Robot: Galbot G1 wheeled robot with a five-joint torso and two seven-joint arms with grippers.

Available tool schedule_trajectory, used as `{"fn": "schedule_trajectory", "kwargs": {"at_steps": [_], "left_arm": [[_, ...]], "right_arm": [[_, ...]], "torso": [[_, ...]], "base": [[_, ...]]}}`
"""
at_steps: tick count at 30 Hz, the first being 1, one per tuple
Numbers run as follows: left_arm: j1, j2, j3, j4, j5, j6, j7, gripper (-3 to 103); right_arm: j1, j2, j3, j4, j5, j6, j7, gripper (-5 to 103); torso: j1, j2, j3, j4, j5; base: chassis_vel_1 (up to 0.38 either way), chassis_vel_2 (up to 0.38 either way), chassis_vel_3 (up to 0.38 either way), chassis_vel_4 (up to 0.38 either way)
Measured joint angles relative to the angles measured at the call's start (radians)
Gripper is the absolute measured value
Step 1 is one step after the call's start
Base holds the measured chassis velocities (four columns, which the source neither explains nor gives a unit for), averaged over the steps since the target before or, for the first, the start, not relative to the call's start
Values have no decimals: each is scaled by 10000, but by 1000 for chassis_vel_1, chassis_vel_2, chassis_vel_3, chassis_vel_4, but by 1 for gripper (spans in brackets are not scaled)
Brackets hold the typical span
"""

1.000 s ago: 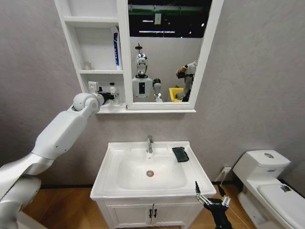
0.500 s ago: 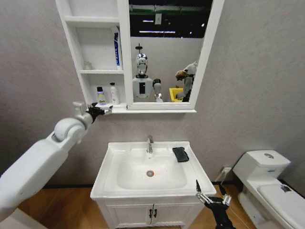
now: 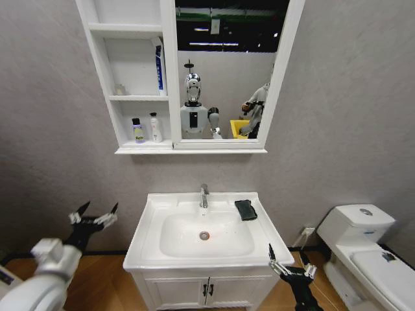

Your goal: Move facial cleanser and shampoo from washbasin to cabinet, then wipe washbasin with towel.

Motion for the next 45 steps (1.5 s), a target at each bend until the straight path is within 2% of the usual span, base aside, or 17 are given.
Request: {"fn": "schedule_trajectory", "kwargs": {"at_steps": [1,3,4,6,8,13,25,28,29,31,32,35,36,38,39,42,45], "left_arm": [[0,0,0,0,0,0,0,100],[671,-731,134,35,681,-722,355,100],[671,-731,134,35,681,-722,355,100],[761,-1194,563,158,1225,-1045,416,100],[700,-1554,922,213,1655,-1180,419,100],[246,-2000,1410,244,2085,-1145,416,100],[-74,-2074,1517,151,2382,-961,343,100],[-77,-2055,1525,151,2382,-941,331,100],[-77,-2055,1525,151,2382,-941,331,100],[-77,-2048,1528,151,2376,-935,324,100],[-77,-2048,1528,151,2376,-935,324,100],[-76,-2036,1531,152,2360,-928,318,100],[-76,-2036,1531,152,2360,-928,318,100],[-75,-2031,1533,152,2352,-925,315,100],[-75,-2031,1533,152,2352,-925,315,100],[-72,-2026,1535,157,2341,-921,311,100],[-70,-2024,1537,158,2336,-918,310,100]], "right_arm": [[0,0,0,0,0,0,0,100],[-84,9,21,-38,-12,128,-4,100],[-84,9,21,-38,-12,128,-4,100],[-124,17,23,-56,-28,173,-16,100],[-68,5,14,-90,-33,169,-31,100],[47,-108,-6,-122,9,85,-59,100],[414,-258,-28,-160,204,-273,-87,100],[878,-417,-32,-59,598,-1028,9,100],[878,-417,-32,-59,598,-1028,9,100],[1538,-578,-14,76,1066,-1774,123,100],[1538,-578,-14,76,1066,-1774,123,100],[3054,-1064,69,-17,2109,-3447,426,100],[3054,-1064,69,-17,2109,-3447,426,100],[3957,-1475,35,-444,2828,-4318,667,100],[3957,-1475,35,-444,2828,-4318,667,100],[5692,-2685,-309,-1942,3630,-5245,788,100],[6674,-3270,-625,-2978,3738,-5385,515,100]], "torso": [[0,0,0,0,0],[0,0,0,2,-1],[0,0,0,2,-1],[1,-1,1,-7,-5],[3,-3,2,-3,-4],[4,-4,2,-3,-4],[5,-4,2,-1,-6],[4,-4,2,-3,-5],[4,-4,2,-3,-5],[4,-3,3,-1,-6],[4,-3,3,-1,-6],[4,-3,3,-1,-6],[4,-3,3,-1,-6],[5,-4,4,2,-4],[5,-4,4,2,-4],[5,-5,5,3,-3],[6,-5,5,-1,-6]], "base": [[0,0,0,0],[0,0,0,0],[0,0,0,0],[0,0,0,0],[0,0,0,0],[0,0,0,0],[0,0,0,0],[0,0,0,0],[0,0,0,0],[0,0,0,0],[0,0,0,0],[0,0,0,0],[0,0,0,0],[0,0,0,0],[0,0,0,0],[0,0,0,0],[0,0,0,0]]}}
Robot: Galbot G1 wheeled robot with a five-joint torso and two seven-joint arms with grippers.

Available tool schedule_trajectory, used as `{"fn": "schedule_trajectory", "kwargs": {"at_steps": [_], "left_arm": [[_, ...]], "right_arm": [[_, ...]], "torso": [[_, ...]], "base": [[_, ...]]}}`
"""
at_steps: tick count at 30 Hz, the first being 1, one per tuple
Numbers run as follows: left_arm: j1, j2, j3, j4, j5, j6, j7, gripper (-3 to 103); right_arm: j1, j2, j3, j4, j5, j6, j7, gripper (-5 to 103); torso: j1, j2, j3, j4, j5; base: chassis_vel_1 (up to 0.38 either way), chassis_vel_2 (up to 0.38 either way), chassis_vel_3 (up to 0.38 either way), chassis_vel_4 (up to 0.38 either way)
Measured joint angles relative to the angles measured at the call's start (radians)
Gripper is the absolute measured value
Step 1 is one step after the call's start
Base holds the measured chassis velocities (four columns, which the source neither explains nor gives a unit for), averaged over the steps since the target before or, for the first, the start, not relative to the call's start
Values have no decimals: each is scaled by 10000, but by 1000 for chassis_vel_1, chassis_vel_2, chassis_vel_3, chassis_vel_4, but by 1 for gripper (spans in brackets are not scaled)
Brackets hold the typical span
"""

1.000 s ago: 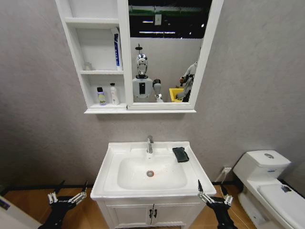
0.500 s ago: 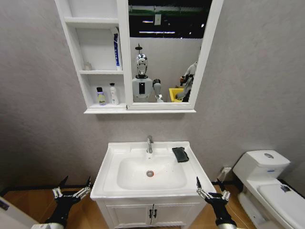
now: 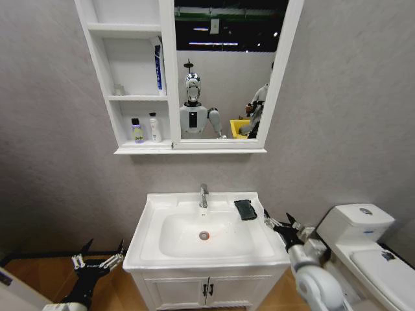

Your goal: Move facial cleanser and shampoo from washbasin to cabinet, then wipe washbasin with towel.

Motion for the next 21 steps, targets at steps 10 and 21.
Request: {"fn": "schedule_trajectory", "kwargs": {"at_steps": [10,21], "left_arm": [[3,5,-1,7,-9,4,-4,100],[3,10,1,9,-15,6,-5,100]], "right_arm": [[2600,-553,-1885,-3251,1128,-533,-696,100],[5187,638,-4000,-6695,26,144,-1423,98]], "torso": [[0,0,-1,-1,2],[0,0,-2,-1,-2]], "base": [[0,0,0,0],[0,0,0,0]]}}
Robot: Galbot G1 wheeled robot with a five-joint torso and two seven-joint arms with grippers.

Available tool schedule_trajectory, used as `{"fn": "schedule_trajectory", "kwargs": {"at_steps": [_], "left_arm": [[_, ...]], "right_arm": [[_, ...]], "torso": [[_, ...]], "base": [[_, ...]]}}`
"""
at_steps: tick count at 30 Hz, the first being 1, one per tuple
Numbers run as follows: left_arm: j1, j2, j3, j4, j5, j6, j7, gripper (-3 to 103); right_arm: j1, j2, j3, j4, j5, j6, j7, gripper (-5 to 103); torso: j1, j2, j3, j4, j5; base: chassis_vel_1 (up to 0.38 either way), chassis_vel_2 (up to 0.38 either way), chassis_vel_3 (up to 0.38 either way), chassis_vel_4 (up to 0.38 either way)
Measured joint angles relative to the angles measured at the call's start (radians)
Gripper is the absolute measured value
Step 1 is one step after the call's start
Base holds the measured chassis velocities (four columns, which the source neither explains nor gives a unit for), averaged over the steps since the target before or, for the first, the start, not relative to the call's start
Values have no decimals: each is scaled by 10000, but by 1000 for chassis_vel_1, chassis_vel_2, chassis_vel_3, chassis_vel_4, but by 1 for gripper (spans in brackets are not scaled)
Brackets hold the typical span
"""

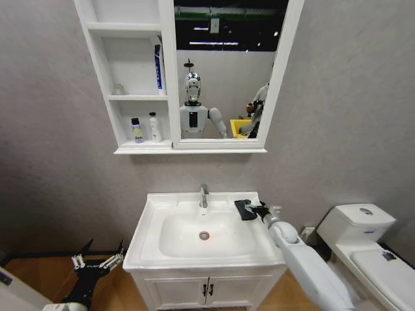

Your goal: Move facial cleanser and shampoo from washbasin to cabinet, then wipe washbasin with towel.

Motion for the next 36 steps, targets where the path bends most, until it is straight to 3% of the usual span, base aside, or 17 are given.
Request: {"fn": "schedule_trajectory", "kwargs": {"at_steps": [5,21,25,26,28,36], "left_arm": [[1,1,0,0,0,0,0,100],[1,1,0,0,0,0,0,100],[1,1,0,0,-1,1,0,100],[1,1,0,0,-1,0,0,100],[1,1,0,0,-1,0,0,100],[1,1,0,0,-1,1,0,100]], "right_arm": [[293,566,-191,-952,-390,134,15,100],[432,554,52,-1875,-872,612,-216,99],[428,587,101,-1920,-934,678,-235,93],[426,604,106,-1921,-951,697,-236,83],[425,611,111,-1920,-965,708,-237,83],[429,584,135,-1929,-1073,719,-306,50]], "torso": [[-1,0,0,1,0],[-2,2,-1,-1,3],[-2,1,-1,1,2],[-2,1,-1,2,3],[-2,1,-1,2,2],[-2,1,-1,1,2]], "base": [[0,0,0,0],[0,0,0,0],[0,0,0,0],[0,0,0,0],[0,0,0,0],[0,0,0,0]]}}
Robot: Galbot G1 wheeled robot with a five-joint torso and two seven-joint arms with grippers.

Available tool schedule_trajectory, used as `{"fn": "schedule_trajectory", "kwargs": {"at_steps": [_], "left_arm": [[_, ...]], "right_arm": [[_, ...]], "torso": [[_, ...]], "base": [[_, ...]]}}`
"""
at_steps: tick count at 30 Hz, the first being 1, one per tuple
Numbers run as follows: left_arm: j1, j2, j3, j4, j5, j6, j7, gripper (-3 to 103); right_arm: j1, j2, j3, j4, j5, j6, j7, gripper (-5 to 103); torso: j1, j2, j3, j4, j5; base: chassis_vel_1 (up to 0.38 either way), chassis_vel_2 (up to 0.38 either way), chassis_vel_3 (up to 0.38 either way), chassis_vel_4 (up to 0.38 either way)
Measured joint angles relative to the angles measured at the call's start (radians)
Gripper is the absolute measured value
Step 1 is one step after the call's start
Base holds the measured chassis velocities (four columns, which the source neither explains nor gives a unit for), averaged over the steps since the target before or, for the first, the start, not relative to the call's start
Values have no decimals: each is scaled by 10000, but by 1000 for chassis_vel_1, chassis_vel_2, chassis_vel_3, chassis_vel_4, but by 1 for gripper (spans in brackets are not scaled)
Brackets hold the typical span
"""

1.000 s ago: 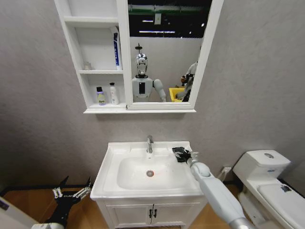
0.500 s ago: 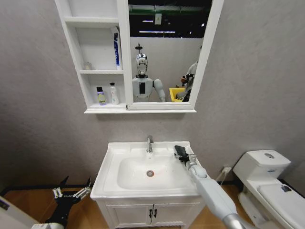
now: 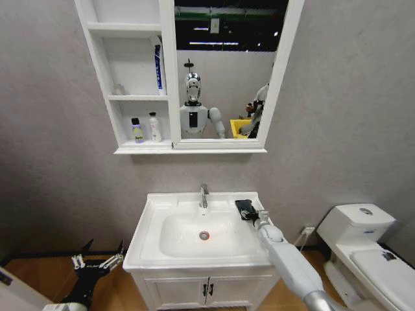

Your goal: Move facial cleanser and shampoo from washbasin to cabinet, then wipe washbasin with towel.

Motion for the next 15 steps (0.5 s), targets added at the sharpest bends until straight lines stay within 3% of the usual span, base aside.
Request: {"fn": "schedule_trajectory", "kwargs": {"at_steps": [9,12,15], "left_arm": [[0,0,0,0,0,0,0,100],[-1,0,0,0,0,0,0,100],[-1,0,0,0,0,0,0,100]], "right_arm": [[-254,-12,186,406,-624,373,-188,13],[-322,8,247,666,-933,556,-247,5],[-431,-59,243,1222,-808,461,-186,5]], "torso": [[0,0,0,-3,0],[0,0,1,0,1],[1,-1,1,0,1]], "base": [[0,0,0,0],[0,0,0,0],[0,0,0,0]]}}
